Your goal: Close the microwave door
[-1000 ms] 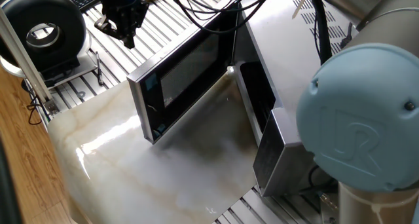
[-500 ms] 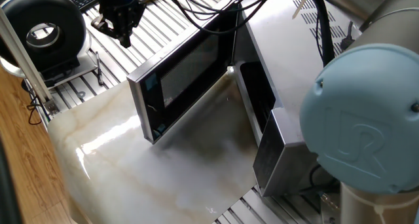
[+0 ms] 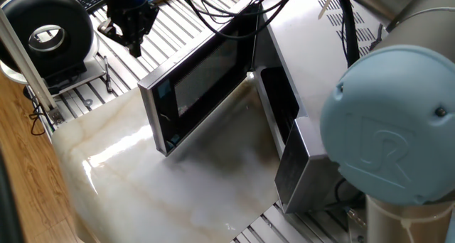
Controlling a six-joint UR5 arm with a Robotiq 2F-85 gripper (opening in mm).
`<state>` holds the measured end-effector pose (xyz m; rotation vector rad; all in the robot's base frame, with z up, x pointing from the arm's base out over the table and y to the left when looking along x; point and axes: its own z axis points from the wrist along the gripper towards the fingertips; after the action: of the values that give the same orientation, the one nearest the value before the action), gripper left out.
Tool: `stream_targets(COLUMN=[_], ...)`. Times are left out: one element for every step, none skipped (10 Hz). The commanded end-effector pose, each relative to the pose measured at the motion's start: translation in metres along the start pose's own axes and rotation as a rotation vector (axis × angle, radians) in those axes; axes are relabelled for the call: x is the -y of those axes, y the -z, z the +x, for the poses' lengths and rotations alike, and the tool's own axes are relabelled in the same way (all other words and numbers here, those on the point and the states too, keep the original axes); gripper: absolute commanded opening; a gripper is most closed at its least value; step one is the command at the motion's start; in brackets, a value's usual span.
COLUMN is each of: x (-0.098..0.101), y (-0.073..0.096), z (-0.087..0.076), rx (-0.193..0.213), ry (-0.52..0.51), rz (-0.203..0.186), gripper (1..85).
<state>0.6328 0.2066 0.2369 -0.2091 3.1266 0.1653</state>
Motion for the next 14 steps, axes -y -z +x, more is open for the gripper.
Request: stream_targets(x=[-0.007, -0.005, -0.003, -0.003, 0.001, 0.002, 0.003, 0.006, 0.011, 0.017, 0.022, 0.026, 0.031, 0.037], y=[0.002, -0.001, -0.005, -0.008, -0.008, -0.006, -0.004, -0.001, 0.000, -0.002, -0.004, -0.006, -0.006, -0.005], z=[0.006, 0.019, 0.027, 0.031, 0.034, 0.037, 0.042, 0.047, 0.053, 0.059, 0.062, 0.065, 0.068, 0.073], rx=[-0.024, -0.018, 0.001, 0.006, 0.006, 0.006, 0.002, -0.003, -0.002, 0.002, 0.008, 0.015, 0.017, 0.018], ry=[-0.030, -0.068, -0.068, -0.076, -0.077, -0.077, -0.077, -0.076, -0.070, -0.064, -0.059, -0.054, -0.048, -0.042], rz=[-0.027, 0.008, 0.016, 0.015, 0.028, 0.030, 0.025, 0.020, 0.017, 0.014, 0.015, 0.016, 0.016, 0.015], gripper=[1.0, 1.0, 1.0, 1.0, 1.0, 1.0, 1.0, 1.0, 1.0, 1.0, 1.0, 1.0, 1.0, 1.0])
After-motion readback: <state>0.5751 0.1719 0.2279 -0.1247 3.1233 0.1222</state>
